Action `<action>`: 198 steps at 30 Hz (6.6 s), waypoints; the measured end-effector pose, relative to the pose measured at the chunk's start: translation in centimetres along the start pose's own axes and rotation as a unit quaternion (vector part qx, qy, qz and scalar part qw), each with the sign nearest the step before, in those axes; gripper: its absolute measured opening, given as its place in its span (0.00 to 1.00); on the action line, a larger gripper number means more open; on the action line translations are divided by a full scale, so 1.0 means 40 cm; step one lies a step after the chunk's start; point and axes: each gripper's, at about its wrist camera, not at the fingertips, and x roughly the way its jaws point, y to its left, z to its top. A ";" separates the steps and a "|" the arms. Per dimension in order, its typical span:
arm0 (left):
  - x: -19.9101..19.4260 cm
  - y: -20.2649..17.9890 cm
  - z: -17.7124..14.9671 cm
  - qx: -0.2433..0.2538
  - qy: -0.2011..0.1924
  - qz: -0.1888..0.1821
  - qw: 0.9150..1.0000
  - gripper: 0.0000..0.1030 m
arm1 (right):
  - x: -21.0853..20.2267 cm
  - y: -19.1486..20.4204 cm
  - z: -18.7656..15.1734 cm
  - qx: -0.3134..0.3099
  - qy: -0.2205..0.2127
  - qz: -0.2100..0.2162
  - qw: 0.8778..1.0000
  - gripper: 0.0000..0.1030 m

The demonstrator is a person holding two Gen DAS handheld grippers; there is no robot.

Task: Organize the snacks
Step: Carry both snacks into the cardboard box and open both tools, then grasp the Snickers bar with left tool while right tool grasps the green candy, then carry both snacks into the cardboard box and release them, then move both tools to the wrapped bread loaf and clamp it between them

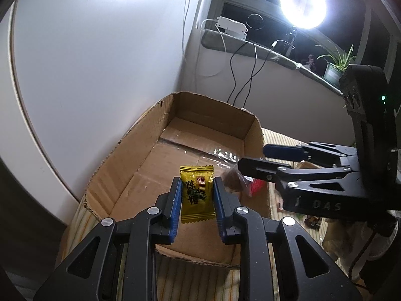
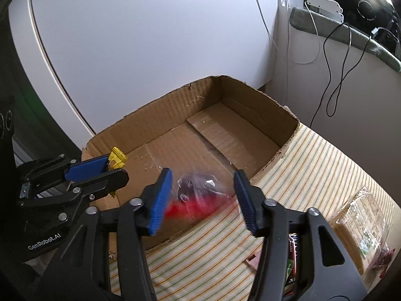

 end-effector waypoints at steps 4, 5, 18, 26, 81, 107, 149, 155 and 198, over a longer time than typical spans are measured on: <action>0.000 -0.001 -0.002 -0.003 0.001 0.003 1.000 0.33 | -0.017 -0.012 0.001 0.008 -0.007 -0.003 1.000 0.63; -0.001 -0.002 -0.002 -0.003 0.001 0.003 1.000 0.35 | -0.021 -0.015 0.000 0.010 -0.008 -0.005 1.000 0.64; -0.023 -0.036 -0.007 0.004 -0.007 -0.007 1.000 0.38 | -0.107 -0.071 -0.036 0.026 -0.023 -0.043 0.998 0.70; -0.027 -0.094 -0.021 0.018 -0.002 -0.029 0.999 0.38 | -0.200 -0.141 -0.098 0.038 -0.031 -0.073 0.996 0.70; 0.175 -0.461 -0.108 0.153 0.102 -0.111 0.977 0.35 | -0.209 -0.382 -0.385 0.058 0.077 -0.122 0.988 0.39; 0.199 -0.480 -0.108 0.153 0.115 -0.132 0.973 0.26 | -0.235 -0.384 -0.393 0.070 0.072 -0.127 0.987 0.23; -0.042 -0.054 0.009 0.039 -0.009 -0.040 0.998 0.26 | -0.187 0.030 -0.102 -0.049 -0.002 -0.045 0.998 0.23; -0.037 0.002 0.011 0.029 -0.009 -0.020 0.999 0.26 | -0.125 0.086 -0.059 -0.067 0.004 -0.026 0.997 0.23; -0.021 -0.014 0.033 0.026 -0.015 -0.008 1.000 0.36 | -0.121 0.039 -0.064 -0.048 -0.003 -0.045 0.998 0.72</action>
